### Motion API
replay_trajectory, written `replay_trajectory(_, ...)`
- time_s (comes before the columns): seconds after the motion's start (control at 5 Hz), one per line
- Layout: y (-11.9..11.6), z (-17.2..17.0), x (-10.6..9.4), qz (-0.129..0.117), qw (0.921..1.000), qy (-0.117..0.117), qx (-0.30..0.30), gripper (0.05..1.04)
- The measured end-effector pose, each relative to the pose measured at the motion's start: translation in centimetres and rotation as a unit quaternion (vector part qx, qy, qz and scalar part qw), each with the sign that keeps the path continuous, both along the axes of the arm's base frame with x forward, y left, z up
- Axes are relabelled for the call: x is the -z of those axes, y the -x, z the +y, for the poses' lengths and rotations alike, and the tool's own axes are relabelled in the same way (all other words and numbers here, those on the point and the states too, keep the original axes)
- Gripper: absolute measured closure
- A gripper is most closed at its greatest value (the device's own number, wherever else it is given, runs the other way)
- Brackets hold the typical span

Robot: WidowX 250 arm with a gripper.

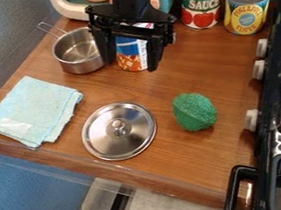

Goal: Moved the green object to the bottom left of the table

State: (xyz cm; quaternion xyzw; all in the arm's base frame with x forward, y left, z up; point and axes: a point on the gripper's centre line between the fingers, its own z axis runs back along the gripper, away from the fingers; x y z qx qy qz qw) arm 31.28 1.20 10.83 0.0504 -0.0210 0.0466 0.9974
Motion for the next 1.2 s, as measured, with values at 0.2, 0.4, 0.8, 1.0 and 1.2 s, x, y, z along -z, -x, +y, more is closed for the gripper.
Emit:
replay_trajectory(0.2, 0.1, 0.0, 0.8, 0.012, 0.9999, 0.001, -0.004, 0.084)
replay_trajectory(0.4, 0.4, -2.5, 1.1, 0.006, 0.9998, 0.002, 0.018, 0.084)
replay_trajectory(0.8, 0.0, -6.9, 1.0, -0.026, 0.9991, 0.025, 0.023, 0.084)
replay_trajectory(1.0, -0.4, -7.8, 2.1, -0.027, 0.9985, 0.044, 0.017, 0.084)
replay_trajectory(1.2, -0.4, -8.1, 3.9, -0.008, 0.9987, 0.048, 0.012, 0.084)
